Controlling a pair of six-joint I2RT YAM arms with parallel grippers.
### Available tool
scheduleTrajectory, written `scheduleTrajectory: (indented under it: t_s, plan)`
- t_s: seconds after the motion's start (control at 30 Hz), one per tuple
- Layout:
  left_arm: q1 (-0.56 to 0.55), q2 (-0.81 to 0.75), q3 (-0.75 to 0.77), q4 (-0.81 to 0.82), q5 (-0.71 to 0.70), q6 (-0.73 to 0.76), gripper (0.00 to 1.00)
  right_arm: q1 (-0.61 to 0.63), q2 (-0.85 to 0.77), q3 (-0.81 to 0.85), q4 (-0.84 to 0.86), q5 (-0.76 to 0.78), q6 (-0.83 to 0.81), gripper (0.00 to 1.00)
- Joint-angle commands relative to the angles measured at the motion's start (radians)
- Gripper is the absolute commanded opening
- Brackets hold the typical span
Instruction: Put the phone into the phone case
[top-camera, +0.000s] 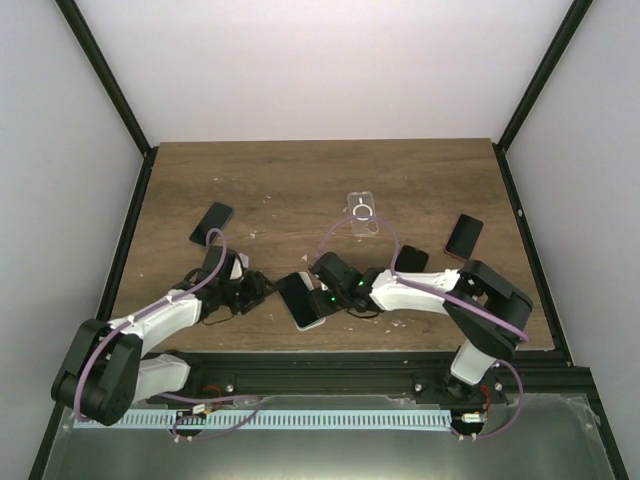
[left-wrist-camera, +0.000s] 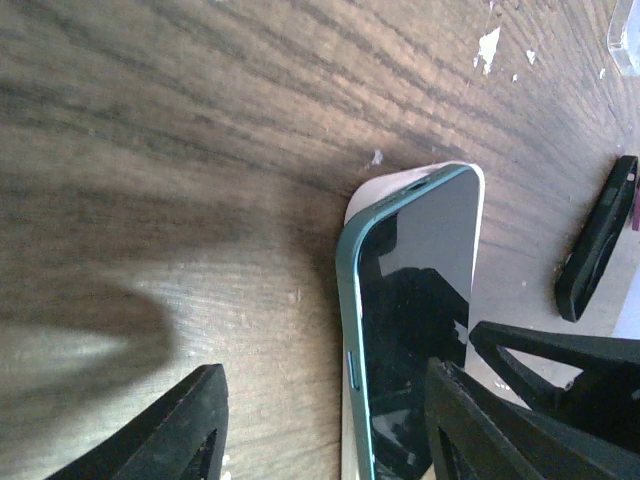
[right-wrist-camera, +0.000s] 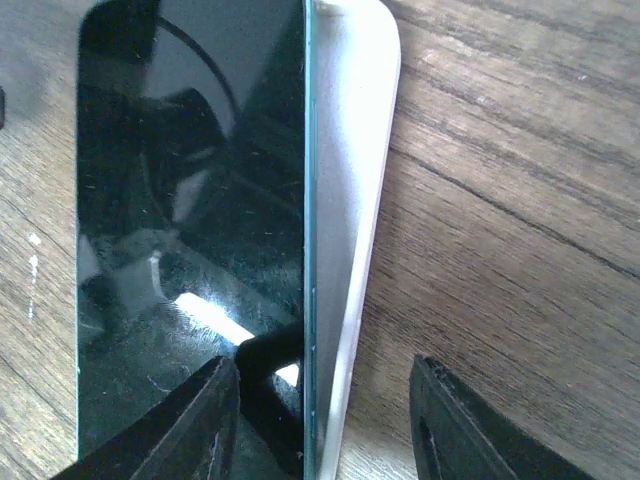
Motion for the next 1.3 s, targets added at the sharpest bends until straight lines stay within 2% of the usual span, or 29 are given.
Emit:
scheduleTrajectory:
  t_s: [0.0,0.2,0.33,0.47,0.9,1.13,1.27]
  plan:
    - [-0.006,0.033,0.033,0.083,-0.033,0.016,0.53,-0.017,-0.031,-0.020,0.056,0.006,-0.001,0.48]
    - [-0.009,0.101,0.085,0.064,-0.028,0.059,0.50,-0.091,-0.044,-0.075,0.193,-0.126,0.026,0.48]
    - [-0.011,0.139,0.090,0.079,-0.028,0.057,0.50,-0.120,0.011,-0.062,0.238,-0.218,0.041,0.47]
    - [-0.019,0.173,0.101,0.097,-0.029,0.059,0.47,-0.123,0.057,-0.043,0.258,-0.246,0.048,0.38]
    - [-0.054,0.278,0.194,0.124,-0.021,0.078,0.14,-0.123,0.087,-0.049,0.290,-0.242,0.042,0.25]
    - [-0.096,0.329,0.217,0.100,-0.038,0.081,0.13,-0.123,0.087,-0.047,0.310,-0.244,0.051,0.24]
    - [-0.123,0.330,0.222,0.061,-0.060,0.064,0.14,-0.123,0.088,-0.046,0.315,-0.241,0.061,0.27]
